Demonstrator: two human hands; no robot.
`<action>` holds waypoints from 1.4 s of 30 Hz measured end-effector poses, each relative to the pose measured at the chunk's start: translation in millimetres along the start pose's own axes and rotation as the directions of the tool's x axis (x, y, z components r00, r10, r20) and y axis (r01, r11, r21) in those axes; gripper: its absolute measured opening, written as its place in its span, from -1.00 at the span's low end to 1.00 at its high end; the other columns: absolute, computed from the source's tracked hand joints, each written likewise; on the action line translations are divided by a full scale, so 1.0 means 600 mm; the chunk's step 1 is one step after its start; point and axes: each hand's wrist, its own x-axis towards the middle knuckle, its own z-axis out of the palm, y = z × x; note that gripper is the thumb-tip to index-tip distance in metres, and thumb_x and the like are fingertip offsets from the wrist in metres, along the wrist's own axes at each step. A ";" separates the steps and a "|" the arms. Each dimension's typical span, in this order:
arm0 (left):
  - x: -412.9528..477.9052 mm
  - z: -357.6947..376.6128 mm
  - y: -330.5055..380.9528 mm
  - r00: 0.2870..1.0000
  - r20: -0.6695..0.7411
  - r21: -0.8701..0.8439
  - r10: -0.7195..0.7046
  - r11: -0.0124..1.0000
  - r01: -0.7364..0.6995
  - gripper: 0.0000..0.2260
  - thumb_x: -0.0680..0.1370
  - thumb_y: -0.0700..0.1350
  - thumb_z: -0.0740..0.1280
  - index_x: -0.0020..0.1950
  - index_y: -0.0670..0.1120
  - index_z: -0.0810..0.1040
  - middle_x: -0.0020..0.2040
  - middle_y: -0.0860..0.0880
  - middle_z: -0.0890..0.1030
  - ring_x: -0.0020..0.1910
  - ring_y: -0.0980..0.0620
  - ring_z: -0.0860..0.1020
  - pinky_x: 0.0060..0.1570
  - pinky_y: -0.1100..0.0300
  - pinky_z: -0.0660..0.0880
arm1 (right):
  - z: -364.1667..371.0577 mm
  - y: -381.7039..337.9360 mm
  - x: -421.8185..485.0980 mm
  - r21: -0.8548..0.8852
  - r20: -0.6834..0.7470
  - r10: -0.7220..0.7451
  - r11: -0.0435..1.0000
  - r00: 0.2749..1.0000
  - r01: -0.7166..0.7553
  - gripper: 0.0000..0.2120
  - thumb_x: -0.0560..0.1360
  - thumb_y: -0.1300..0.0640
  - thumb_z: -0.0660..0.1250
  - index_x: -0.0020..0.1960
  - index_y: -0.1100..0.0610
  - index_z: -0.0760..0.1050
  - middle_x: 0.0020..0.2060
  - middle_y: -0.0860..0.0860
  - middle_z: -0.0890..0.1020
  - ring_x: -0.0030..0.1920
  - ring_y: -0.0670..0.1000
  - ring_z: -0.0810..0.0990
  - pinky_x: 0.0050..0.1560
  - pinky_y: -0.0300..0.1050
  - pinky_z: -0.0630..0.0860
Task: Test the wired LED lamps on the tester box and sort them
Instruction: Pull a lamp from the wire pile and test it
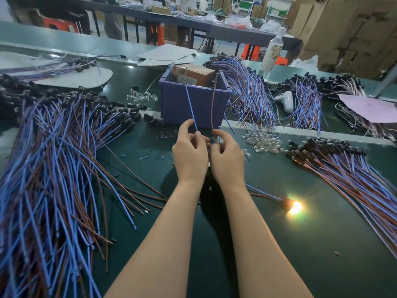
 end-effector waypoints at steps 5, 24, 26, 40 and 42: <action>0.001 0.000 0.001 1.000 -0.006 -0.002 -0.012 1.000 0.012 -0.73 0.60 -0.24 0.22 0.30 -0.12 0.44 -0.30 0.13 0.60 -0.33 0.35 0.55 -0.24 0.58 0.36 | 0.000 0.001 0.001 -0.002 0.007 -0.010 1.000 1.000 0.010 -0.64 0.51 0.30 0.18 0.26 0.13 0.49 0.09 0.09 0.64 0.09 0.11 0.58 0.17 0.05 0.46; -0.012 0.041 0.168 0.933 0.257 -0.022 0.253 0.966 -0.256 -0.87 0.57 -0.13 0.29 0.08 -0.05 0.59 -0.12 0.02 0.62 -0.27 0.21 0.50 -0.16 0.32 0.43 | -0.180 -0.066 0.019 0.013 -0.154 -0.200 0.979 0.968 0.204 -0.76 0.56 0.08 0.28 -0.18 0.24 0.51 -0.44 0.05 0.56 -0.41 0.03 0.56 -0.28 -0.06 0.55; -0.027 0.066 0.182 0.903 0.382 0.249 0.197 0.919 -0.306 -0.80 0.61 -0.04 0.20 0.11 -0.05 0.57 -0.06 -0.04 0.62 -0.15 0.05 0.53 -0.14 0.21 0.41 | -0.224 -0.067 0.022 0.330 -0.384 -0.078 0.919 0.920 0.215 -0.81 0.56 0.12 0.29 -0.18 0.21 0.48 -0.50 -0.04 0.56 -0.48 -0.09 0.58 -0.35 -0.14 0.60; -0.186 0.330 0.186 0.651 0.744 0.217 -0.151 0.976 -0.022 -0.68 0.60 0.03 0.17 -0.26 -0.14 0.43 -0.29 -0.14 0.61 -0.22 -0.16 0.59 -0.18 0.08 0.53 | -0.402 0.110 -0.032 0.846 -0.529 0.633 0.338 0.565 0.413 -0.79 0.60 0.21 0.20 -0.19 0.24 0.42 -0.28 0.10 0.56 -0.40 -0.04 0.62 -0.35 -0.34 0.56; -0.213 0.348 0.171 0.519 0.803 0.200 -0.292 0.953 0.226 -0.71 0.63 0.05 0.10 -0.12 -0.14 0.38 -0.18 -0.21 0.63 -0.24 -0.09 0.65 -0.18 0.05 0.61 | -0.407 0.123 -0.036 0.843 -0.535 0.642 0.359 0.549 0.401 -0.79 0.61 0.18 0.19 -0.18 0.23 0.43 -0.25 0.11 0.57 -0.39 -0.05 0.63 -0.32 -0.33 0.57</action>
